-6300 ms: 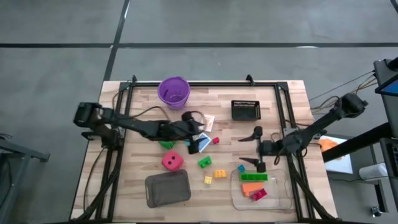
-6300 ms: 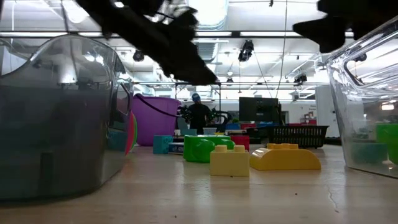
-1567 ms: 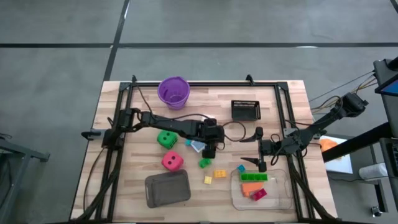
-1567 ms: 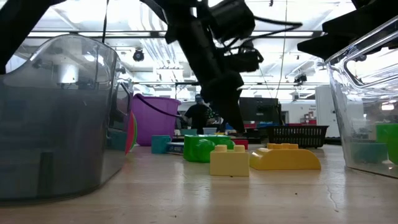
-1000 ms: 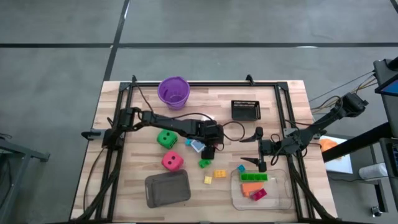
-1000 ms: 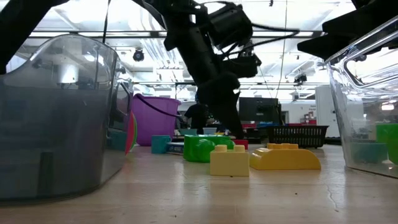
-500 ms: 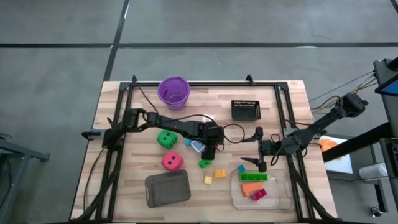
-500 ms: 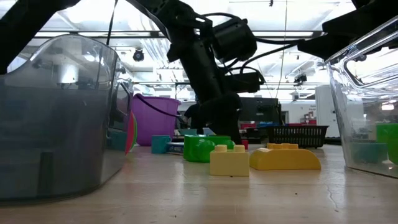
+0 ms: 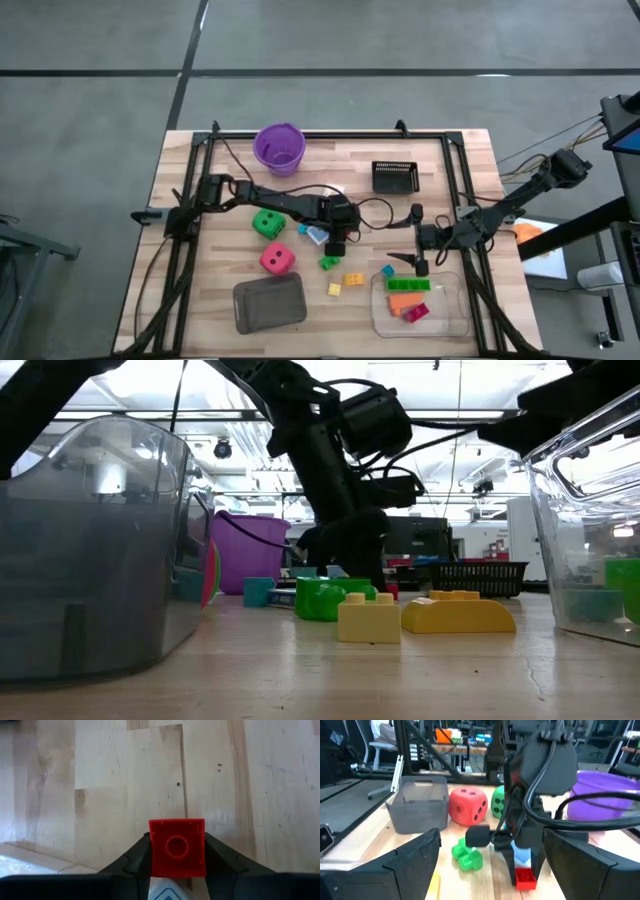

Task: Pick & Place Toys
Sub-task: Put the small red game piece into the transparent bin

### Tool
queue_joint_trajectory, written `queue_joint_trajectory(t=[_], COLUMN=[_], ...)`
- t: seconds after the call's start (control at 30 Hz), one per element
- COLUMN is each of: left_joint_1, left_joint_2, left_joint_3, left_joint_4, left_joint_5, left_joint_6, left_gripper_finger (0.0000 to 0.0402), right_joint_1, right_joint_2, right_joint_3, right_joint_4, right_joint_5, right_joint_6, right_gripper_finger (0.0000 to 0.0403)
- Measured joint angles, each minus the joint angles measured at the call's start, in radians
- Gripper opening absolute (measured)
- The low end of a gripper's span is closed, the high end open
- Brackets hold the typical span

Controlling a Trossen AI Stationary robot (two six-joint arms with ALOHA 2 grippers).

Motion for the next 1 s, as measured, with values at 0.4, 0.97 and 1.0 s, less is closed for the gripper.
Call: queue_joint_trajectory(t=[0.4, 0.97, 1.0], left_joint_1=[-0.069, -0.263, -0.266], left_joint_2=[-0.076, -0.131, -0.131], left_joint_3=[-0.002, 0.002, 0.002], left_joint_4=[0.227, 0.531, 0.542], left_joint_5=[0.007, 0.103, 0.110], left_joint_6=[0.017, 0.025, 0.019], left_gripper_finger=[0.0131, 0.0131, 0.0131], right_joint_1=[0.081, 0.162, 0.162], right_joint_2=[-0.125, -0.417, -0.417], right_joint_3=[-0.044, -0.167, -0.167], right_joint_4=[0.051, -0.018, -0.019], right_joint_5=[0.036, 0.185, 0.185], right_joint_6=[-0.138, -0.142, -0.142], right_gripper_finger=[0.0346, 0.0346, 0.0346])
